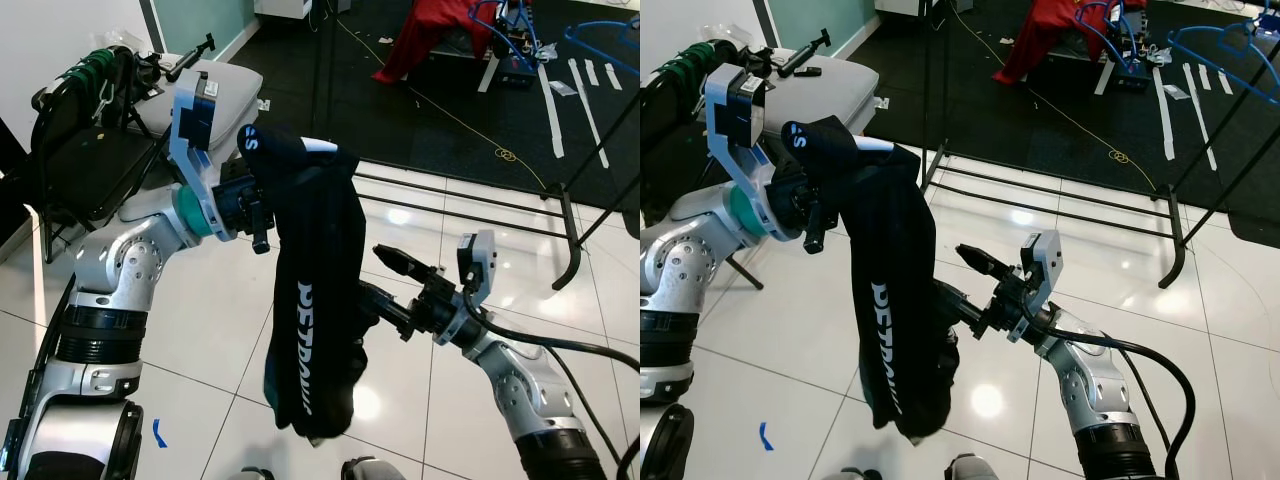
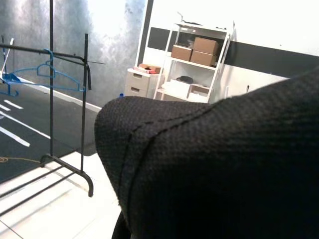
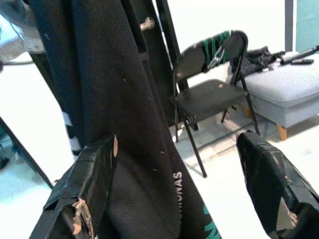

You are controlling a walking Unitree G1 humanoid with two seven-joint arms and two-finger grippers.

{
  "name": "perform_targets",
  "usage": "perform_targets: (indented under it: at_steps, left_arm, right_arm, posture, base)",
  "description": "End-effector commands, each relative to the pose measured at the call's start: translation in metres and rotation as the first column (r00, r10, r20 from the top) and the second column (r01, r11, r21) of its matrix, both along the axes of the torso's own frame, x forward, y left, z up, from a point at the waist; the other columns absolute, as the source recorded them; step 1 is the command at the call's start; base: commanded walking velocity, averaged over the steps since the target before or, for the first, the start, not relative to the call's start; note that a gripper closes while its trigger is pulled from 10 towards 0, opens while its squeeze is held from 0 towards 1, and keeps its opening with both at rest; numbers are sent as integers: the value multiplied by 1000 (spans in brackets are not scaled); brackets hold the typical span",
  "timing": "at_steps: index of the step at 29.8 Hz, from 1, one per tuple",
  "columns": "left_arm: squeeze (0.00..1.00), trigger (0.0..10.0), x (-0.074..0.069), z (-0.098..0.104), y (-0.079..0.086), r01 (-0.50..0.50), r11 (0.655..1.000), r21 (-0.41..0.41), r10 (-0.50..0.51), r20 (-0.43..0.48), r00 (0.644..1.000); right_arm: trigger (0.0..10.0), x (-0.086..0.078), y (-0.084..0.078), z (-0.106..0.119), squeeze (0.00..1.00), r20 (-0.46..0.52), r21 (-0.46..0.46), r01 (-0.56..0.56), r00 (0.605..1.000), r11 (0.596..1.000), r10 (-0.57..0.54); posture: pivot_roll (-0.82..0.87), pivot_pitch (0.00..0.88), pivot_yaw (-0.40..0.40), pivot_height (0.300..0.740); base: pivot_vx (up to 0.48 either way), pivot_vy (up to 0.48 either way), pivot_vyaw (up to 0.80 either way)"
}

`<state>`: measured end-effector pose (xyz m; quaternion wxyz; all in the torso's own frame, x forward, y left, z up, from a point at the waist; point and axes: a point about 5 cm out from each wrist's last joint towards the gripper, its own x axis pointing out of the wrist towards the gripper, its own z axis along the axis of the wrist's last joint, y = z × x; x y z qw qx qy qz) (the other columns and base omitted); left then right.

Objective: Hang hanger

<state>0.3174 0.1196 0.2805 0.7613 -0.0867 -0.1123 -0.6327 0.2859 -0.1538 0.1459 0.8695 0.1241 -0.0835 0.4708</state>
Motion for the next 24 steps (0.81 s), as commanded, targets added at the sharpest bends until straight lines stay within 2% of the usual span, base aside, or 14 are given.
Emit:
perform_targets:
  at_steps: [1, 3, 9, 13, 14, 15, 16, 18, 24]
  left_arm:
    - [0, 0, -2, 6, 2, 19, 1000, -4, -19, 19, 1000]
    - [0, 0, -2, 6, 1, 23, 1000, -3, -23, 19, 1000]
    - [0, 0, -1, 10, -4, 39, 999, -12, -39, 24, 999]
    - [0, 0, 0, 11, -5, 43, 999, -16, -43, 25, 999]
    - [0, 0, -1, 12, -6, 53, 998, -18, -53, 26, 998]
    - [0, 0, -1, 12, -7, 63, 998, -18, -63, 26, 998]
    - [0, 0, -2, 12, -8, 71, 997, -18, -70, 25, 997]
    - [0, 0, -3, 11, -9, 85, 996, -14, -84, 23, 996]
    - [0, 0, -4, 10, -12, 98, 995, -10, -98, 19, 995]
  right_arm:
    - [10000, -2, -3, 2, 1000, -8, 31, 5, 1000, 1000, -4]
    - [10000, -3, -4, 3, 1000, -9, 32, 3, 1000, 999, -3]
    - [10000, -4, 2, -17, 1000, -19, -116, -20, 1000, 993, 18]
    - [10000, -3, 4, -19, 1000, -12, -152, -18, 1000, 988, 17]
    - [10000, -2, 5, -22, 945, 7, -192, -1, 1000, 981, 2]
    - [10000, 1, 6, -23, 780, 25, -217, 28, 999, 976, -23]
    - [10000, 3, 6, -24, 20, 42, -236, 50, 998, 970, -41]
    - [10000, 9, 6, -21, 0, 86, -251, 102, 993, 963, -83]
    - [10000, 15, 6, -13, 0, 140, -248, 157, 982, 956, -125]
  posture:
    - [-61, 43, 46, 740]
    - [-61, 43, 46, 740]
    - [-58, 39, 44, 740]
    - [-58, 39, 44, 740]
    - [-59, 40, 44, 740]
    - [-60, 39, 44, 740]
    - [-60, 40, 44, 740]
    - [-59, 41, 44, 740]
    - [-60, 42, 43, 740]
  base:
    - [0, 0, 0]
    - [0, 0, 0]
    - [0, 0, 0]
    - [0, 0, 0]
    - [0, 0, 0]
    - [0, 0, 0]
    - [0, 0, 0]
    - [0, 0, 0]
    - [0, 0, 0]
